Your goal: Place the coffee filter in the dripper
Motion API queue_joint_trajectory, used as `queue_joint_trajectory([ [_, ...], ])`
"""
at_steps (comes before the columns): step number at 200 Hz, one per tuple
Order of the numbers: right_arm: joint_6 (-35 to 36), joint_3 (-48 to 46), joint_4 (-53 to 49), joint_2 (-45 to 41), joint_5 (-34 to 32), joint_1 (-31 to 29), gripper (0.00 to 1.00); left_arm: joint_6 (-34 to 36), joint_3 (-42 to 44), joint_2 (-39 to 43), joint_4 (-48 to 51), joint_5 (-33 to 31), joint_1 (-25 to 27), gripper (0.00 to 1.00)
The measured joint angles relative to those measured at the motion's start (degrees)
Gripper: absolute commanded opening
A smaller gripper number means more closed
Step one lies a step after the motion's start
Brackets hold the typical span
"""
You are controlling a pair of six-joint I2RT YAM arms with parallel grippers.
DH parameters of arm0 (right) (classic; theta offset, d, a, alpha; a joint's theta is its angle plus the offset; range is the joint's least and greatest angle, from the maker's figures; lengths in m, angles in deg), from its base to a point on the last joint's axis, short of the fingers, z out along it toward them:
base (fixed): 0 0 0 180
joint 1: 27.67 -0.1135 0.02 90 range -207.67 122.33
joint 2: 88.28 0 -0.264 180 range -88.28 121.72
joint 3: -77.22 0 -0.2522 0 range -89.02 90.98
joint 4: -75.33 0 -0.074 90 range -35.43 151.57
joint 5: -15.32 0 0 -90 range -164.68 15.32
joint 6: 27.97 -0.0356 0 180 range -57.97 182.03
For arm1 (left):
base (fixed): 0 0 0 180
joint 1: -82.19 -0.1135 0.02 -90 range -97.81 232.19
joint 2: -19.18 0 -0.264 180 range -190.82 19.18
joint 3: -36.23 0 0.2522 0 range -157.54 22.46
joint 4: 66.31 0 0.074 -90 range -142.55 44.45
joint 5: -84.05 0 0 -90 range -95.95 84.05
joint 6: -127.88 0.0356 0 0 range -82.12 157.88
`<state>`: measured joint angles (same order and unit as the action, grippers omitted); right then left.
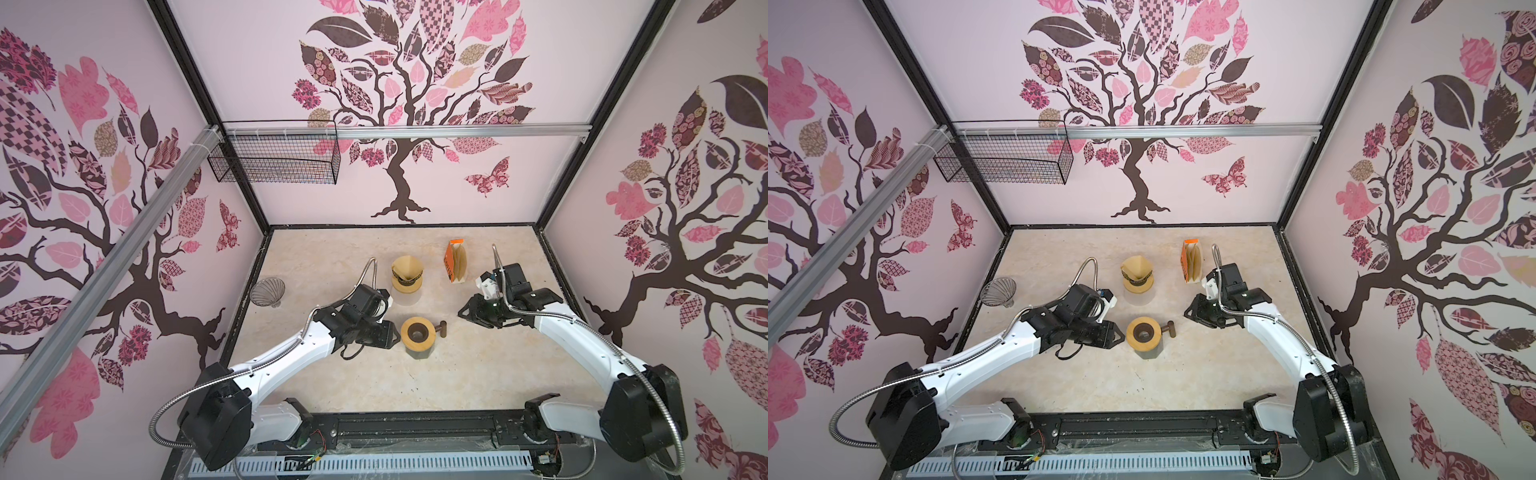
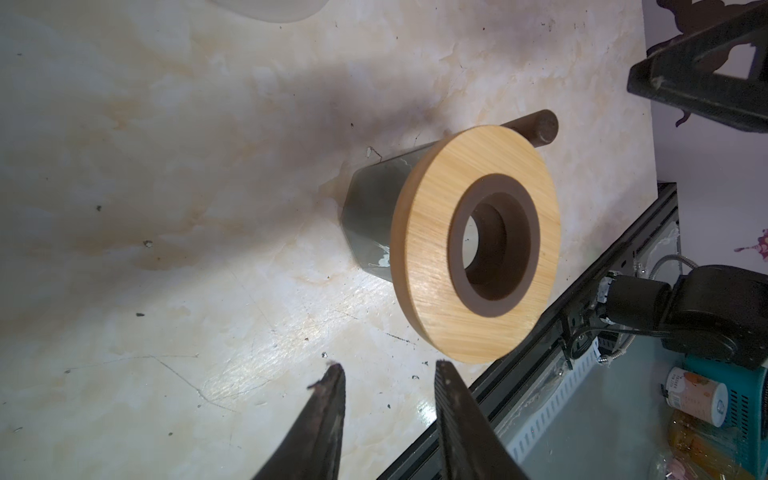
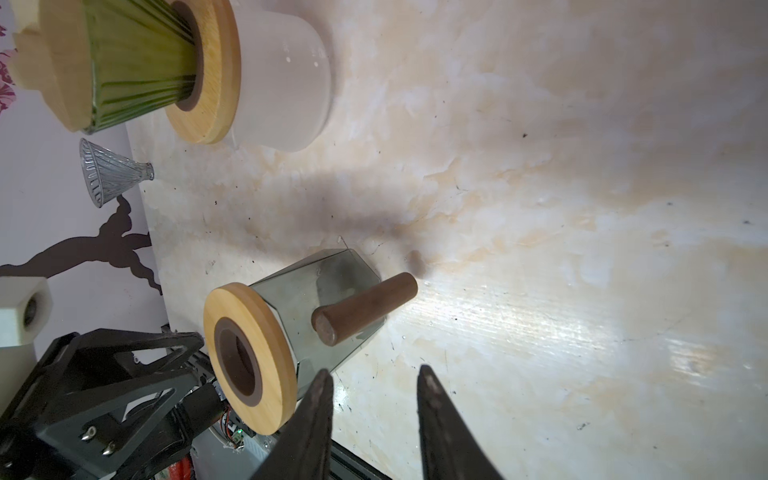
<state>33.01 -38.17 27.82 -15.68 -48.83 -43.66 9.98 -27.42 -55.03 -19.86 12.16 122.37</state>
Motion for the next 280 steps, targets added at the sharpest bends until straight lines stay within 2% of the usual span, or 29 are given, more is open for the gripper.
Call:
queue_joint_trajectory([
  [14,0.39,0.00,-0.48,0.24,-0.20,0.00,0.37,0.11,-0.37,-0.85,-0.04,0.04,0.00,0.33],
  [159,2.05,-0.07,-0.94,2.03,1.25,0.00,0.37,-0.85,-3.37,-5.46,-2.32,1.31,1.36,0.27],
  [239,2.05,-0.24,-0.74,2.03,1.86,0.00,0.38,-1.29,-4.39,-5.73,-2.69,1.70,1.60,0.27],
  [280,2.19,0.37,-1.84,2.03,1.84,0.00,0.46,-1.42,-6.75,-2.05,0.96,-2.12,1.60,0.32],
])
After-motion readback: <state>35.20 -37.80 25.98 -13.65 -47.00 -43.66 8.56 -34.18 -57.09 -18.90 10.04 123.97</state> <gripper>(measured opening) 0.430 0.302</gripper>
